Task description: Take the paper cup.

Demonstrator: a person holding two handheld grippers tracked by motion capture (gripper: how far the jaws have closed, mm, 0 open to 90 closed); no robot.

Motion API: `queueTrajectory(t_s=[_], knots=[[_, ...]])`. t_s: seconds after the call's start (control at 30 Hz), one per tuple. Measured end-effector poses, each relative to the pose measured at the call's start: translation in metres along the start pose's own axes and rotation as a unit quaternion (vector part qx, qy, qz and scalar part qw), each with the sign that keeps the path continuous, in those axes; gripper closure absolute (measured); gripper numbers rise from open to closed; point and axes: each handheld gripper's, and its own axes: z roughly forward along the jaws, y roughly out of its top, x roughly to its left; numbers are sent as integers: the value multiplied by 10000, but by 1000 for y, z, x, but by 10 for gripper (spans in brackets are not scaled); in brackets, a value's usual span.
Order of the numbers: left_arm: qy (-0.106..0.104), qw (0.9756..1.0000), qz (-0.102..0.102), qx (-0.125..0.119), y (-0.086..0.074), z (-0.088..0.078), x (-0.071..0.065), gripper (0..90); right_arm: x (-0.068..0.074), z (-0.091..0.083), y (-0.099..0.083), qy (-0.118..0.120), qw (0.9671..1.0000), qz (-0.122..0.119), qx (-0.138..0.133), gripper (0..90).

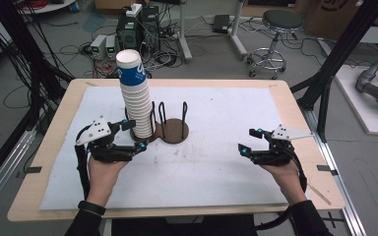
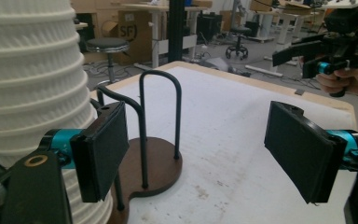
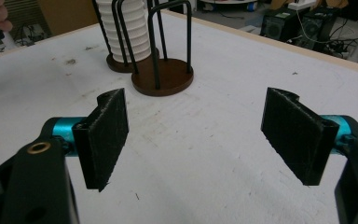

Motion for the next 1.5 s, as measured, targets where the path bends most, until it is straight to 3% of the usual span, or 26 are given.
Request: queueTrajectory(t_s=[0.3,0.67,1.07,1.3,1.43,1.5], knots=[[394,9992,-39,32,13,-5,16,133,0,0,0,-13,10000,-20,35,235],[805,9966,-165,23,27,3,42,80,1,3,0,24,10000,-36,63,235],[934,9954,-195,96,43,20,69,74,2,5,0,37,9999,-39,92,234],[912,9955,-211,152,48,30,80,73,2,5,0,57,9999,-30,87,234],[783,9965,-223,193,50,38,86,68,2,5,0,76,9999,-14,81,234],[756,9967,-280,102,49,41,87,67,2,5,0,75,9999,-22,88,234]])
